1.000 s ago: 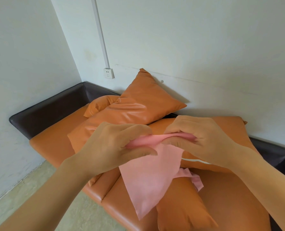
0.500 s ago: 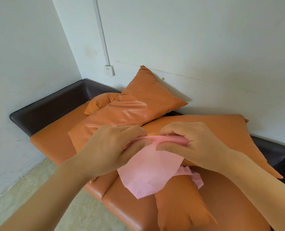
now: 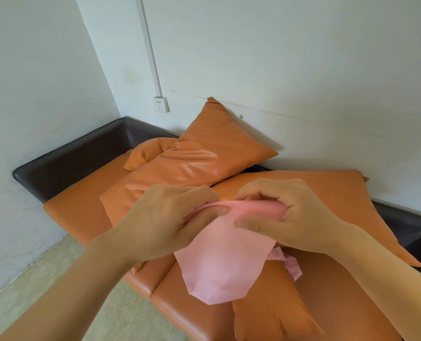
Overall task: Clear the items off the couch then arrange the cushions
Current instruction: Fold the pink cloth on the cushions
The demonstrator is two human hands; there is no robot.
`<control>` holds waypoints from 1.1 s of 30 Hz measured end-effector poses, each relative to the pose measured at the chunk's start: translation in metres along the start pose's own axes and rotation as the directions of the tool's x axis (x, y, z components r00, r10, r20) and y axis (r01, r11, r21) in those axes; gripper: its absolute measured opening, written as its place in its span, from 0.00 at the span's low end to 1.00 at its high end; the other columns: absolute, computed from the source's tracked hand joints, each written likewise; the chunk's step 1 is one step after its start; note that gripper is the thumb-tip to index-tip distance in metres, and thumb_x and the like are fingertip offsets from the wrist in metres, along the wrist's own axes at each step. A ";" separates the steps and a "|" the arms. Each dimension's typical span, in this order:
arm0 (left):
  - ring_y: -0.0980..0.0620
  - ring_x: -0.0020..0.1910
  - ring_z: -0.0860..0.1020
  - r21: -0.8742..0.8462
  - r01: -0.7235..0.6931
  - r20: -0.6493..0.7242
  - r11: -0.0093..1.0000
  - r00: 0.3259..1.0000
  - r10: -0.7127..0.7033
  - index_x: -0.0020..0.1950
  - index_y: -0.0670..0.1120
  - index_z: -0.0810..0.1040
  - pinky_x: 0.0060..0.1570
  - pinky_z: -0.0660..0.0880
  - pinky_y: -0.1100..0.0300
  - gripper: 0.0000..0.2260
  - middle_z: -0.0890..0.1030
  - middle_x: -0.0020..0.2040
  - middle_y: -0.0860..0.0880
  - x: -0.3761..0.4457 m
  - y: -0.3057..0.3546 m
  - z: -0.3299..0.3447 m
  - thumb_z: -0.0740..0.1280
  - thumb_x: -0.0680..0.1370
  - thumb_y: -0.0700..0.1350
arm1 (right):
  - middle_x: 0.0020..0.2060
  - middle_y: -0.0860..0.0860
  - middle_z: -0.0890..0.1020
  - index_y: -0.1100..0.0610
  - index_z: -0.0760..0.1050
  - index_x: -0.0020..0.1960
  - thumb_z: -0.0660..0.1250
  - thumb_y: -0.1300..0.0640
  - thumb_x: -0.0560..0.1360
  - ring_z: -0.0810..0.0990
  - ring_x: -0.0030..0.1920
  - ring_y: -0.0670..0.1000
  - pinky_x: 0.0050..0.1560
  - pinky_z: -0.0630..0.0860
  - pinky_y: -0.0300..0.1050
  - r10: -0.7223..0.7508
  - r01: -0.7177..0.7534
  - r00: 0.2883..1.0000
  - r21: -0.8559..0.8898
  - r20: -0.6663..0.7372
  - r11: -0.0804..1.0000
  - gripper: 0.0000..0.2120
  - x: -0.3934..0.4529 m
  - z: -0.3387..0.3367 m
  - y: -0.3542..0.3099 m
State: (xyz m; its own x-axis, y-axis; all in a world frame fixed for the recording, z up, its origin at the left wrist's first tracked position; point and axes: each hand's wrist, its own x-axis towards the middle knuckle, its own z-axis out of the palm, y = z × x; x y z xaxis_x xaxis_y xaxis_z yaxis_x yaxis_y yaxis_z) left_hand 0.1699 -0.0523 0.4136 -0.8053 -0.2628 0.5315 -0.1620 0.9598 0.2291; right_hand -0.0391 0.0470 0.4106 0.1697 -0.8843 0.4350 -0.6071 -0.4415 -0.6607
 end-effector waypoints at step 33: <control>0.57 0.33 0.78 -0.232 -0.017 -0.100 0.973 0.995 -0.006 0.46 0.43 0.84 0.31 0.72 0.62 0.09 0.82 0.37 0.53 0.022 -0.004 0.016 0.72 0.74 0.49 | 0.37 0.44 0.82 0.52 0.82 0.48 0.64 0.47 0.76 0.79 0.37 0.48 0.36 0.72 0.35 0.106 -0.103 0.991 -0.038 0.077 0.994 0.11 0.008 -0.019 0.010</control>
State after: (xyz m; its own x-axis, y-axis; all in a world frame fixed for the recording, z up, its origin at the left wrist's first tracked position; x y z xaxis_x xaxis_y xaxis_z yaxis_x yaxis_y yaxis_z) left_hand 0.1442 -0.0602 0.4114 -0.7432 -0.2771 0.6090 -0.0112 0.9152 0.4028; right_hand -0.0588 0.0386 0.4196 0.1633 -0.9352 0.3143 -0.6508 -0.3416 -0.6781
